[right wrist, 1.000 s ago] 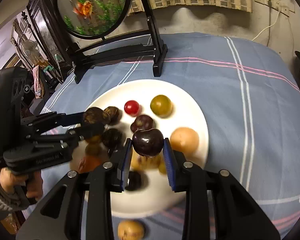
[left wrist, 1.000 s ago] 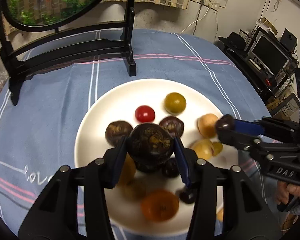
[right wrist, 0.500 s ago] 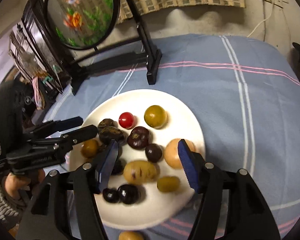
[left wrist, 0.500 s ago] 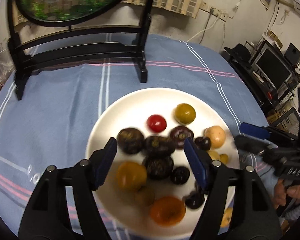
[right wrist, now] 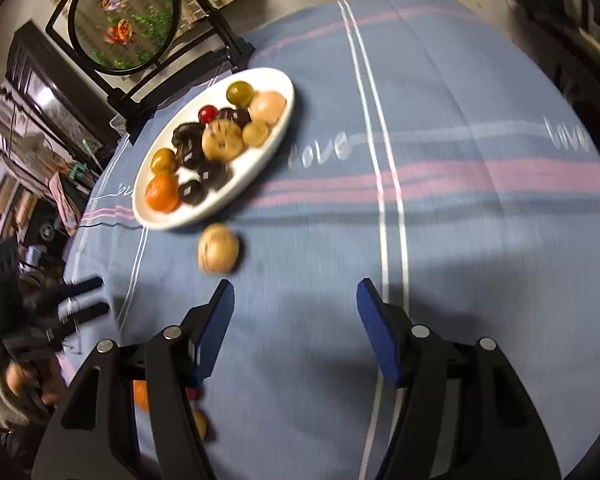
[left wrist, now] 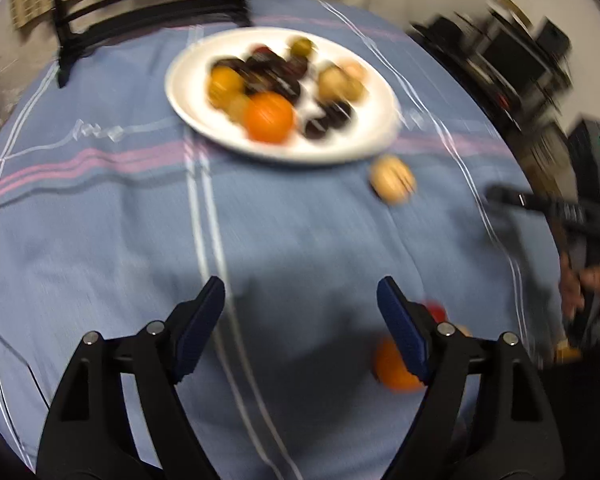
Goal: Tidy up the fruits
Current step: 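Move both grippers back toward the remaining fruits, then grasp the mandarin with the left gripper while the right gripper grasps the red tomato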
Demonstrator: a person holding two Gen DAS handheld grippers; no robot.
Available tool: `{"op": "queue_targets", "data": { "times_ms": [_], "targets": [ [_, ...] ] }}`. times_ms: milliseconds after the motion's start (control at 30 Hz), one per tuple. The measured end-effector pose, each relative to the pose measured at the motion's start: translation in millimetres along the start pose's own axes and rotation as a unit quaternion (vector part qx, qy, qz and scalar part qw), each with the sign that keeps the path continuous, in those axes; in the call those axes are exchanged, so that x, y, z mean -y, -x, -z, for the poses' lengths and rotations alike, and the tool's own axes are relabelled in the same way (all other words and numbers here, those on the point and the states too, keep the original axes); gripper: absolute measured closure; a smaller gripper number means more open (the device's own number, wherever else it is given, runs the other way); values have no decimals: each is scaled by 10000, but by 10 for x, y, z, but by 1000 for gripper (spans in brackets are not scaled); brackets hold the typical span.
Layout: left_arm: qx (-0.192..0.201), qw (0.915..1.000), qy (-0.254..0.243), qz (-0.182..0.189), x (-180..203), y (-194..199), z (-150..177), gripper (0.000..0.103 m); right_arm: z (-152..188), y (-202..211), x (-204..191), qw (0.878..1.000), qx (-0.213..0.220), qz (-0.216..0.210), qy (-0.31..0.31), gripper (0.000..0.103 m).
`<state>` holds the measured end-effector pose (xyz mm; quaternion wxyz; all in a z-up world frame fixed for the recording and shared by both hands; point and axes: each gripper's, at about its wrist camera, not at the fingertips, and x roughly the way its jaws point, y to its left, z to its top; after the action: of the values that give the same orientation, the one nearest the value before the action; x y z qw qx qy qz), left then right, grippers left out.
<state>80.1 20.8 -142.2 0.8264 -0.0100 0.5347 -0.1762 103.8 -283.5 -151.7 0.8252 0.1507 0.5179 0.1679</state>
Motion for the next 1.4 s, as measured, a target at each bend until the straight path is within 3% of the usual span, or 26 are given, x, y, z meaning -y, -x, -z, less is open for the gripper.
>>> {"op": "queue_targets", "data": {
  "times_ms": [267, 367, 467, 733, 833, 1033, 1200, 1400],
  "targets": [
    [-132, 9955, -886, 306, 457, 89, 300, 17, 317, 135, -121, 9997, -58, -113, 202, 39],
    [-296, 9946, -956, 278, 549, -37, 381, 17, 367, 167, -162, 9995, -61, -97, 292, 37],
    [-378, 9946, -948, 211, 557, -119, 413, 17, 437, 218, -144, 9994, -78, 4, 335, 29],
    [-405, 9946, -927, 210, 587, -251, 381, 18, 529, 273, -60, 9996, -112, 97, 243, 28],
    [-427, 9944, -935, 232, 584, -323, 363, 27, 551, 284, -79, 9994, -128, 113, 293, 28],
    [-498, 9927, -954, 549, 631, -359, 413, 57, 552, 279, -139, 9990, -144, 86, 406, 28],
    [-392, 9957, -788, 298, 544, -281, 455, 58, 594, 210, -327, 9961, -288, -16, 831, 28],
    [-234, 9994, -246, -111, 220, -138, 508, 58, 720, 55, -731, 9808, -498, 23, 1886, 28]
  ]
}}
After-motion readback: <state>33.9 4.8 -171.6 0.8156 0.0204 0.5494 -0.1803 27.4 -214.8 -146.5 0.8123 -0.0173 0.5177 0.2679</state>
